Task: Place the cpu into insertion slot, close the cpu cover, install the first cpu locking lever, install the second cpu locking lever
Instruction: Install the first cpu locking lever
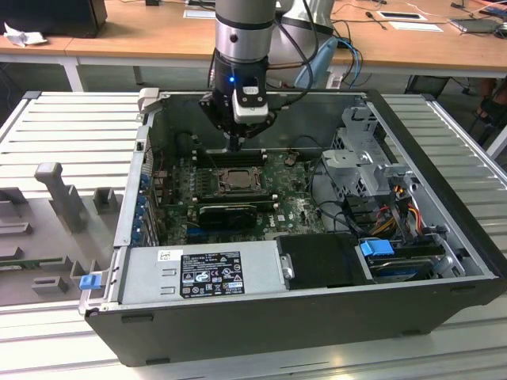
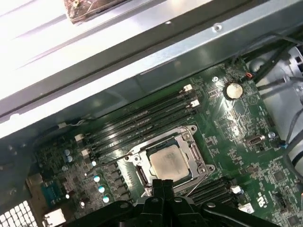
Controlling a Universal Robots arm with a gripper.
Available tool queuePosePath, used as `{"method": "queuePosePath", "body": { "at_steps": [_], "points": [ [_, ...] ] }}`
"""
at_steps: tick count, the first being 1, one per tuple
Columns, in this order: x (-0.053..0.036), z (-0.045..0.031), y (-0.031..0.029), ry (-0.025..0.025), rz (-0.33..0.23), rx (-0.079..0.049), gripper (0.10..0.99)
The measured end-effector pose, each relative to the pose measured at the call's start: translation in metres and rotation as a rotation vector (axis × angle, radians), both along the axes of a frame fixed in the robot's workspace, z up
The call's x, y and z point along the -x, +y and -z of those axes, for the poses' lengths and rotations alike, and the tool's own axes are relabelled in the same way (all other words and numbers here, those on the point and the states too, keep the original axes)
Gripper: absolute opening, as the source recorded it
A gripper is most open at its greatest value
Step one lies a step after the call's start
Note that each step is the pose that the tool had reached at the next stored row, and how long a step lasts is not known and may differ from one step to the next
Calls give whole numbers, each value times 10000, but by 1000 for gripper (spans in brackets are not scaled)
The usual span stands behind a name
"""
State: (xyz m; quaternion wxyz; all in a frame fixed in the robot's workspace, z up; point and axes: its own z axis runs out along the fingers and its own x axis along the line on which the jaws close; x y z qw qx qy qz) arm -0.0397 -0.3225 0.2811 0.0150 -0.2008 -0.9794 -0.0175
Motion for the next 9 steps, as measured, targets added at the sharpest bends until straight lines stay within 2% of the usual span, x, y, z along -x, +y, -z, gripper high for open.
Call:
{"method": "queuePosePath", "body": {
  "at_steps": [4, 7, 9],
  "points": [
    [1, 6, 0, 0, -843, 5, 106],
    [2, 13, 0, -1, -1781, 8, 106],
    [2, 15, 0, -6, -2196, 10, 106]
  ]
}}
